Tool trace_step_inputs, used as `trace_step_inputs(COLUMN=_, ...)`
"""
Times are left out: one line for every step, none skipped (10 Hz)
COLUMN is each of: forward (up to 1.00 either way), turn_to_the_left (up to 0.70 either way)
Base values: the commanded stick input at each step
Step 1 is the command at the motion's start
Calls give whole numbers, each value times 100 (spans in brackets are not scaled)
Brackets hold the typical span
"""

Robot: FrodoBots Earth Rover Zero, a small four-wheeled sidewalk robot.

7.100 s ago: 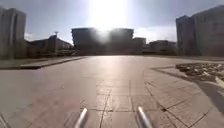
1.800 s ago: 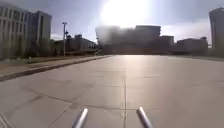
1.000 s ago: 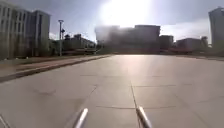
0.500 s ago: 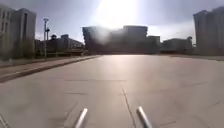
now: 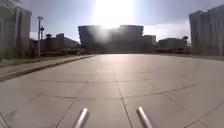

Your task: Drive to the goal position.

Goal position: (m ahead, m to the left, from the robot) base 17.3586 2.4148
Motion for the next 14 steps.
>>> trace_step_inputs(forward=100, turn_to_the_left=-2)
trace_step_inputs(forward=100, turn_to_the_left=-2)
trace_step_inputs(forward=100, turn_to_the_left=-2)
trace_step_inputs(forward=100, turn_to_the_left=-2)
trace_step_inputs(forward=100, turn_to_the_left=-2)
trace_step_inputs(forward=100, turn_to_the_left=-2)
trace_step_inputs(forward=100, turn_to_the_left=-2)
trace_step_inputs(forward=100, turn_to_the_left=-2)
trace_step_inputs(forward=100, turn_to_the_left=-2)
trace_step_inputs(forward=100, turn_to_the_left=-2)
trace_step_inputs(forward=100, turn_to_the_left=-2)
trace_step_inputs(forward=100, turn_to_the_left=-2)
trace_step_inputs(forward=58, turn_to_the_left=-1)
trace_step_inputs(forward=0, turn_to_the_left=0)
